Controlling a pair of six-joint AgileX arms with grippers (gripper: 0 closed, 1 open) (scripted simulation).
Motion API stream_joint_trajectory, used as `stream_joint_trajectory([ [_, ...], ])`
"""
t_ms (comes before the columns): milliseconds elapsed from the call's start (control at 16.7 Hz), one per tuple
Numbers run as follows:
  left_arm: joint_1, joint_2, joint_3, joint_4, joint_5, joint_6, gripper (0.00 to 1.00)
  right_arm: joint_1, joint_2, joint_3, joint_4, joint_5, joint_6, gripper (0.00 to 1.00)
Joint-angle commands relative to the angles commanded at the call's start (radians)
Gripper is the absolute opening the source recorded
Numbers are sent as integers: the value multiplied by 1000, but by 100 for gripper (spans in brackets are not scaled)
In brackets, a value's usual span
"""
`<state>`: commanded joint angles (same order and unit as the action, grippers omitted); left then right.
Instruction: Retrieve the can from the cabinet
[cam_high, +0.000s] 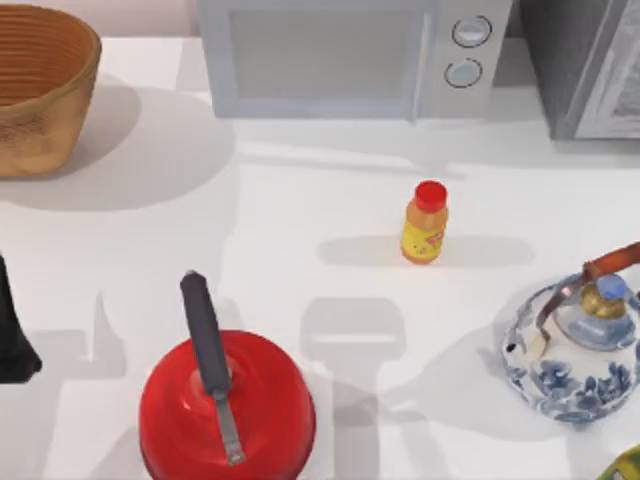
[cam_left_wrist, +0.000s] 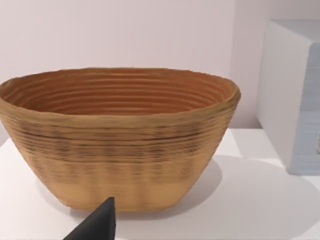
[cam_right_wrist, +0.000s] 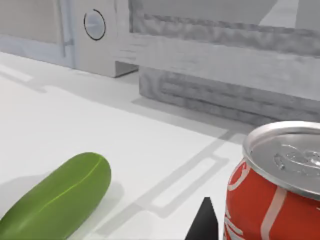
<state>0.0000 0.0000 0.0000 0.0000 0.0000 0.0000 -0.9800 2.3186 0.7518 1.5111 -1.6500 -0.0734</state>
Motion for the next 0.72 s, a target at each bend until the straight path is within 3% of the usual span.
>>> stream_joint_trajectory([
  [420,0,0,0,0,0,0,100,27,-26,-73,13,-44,-17,0],
  [720,0,0,0,0,0,0,100,27,-26,-73,13,-44,-17,38],
])
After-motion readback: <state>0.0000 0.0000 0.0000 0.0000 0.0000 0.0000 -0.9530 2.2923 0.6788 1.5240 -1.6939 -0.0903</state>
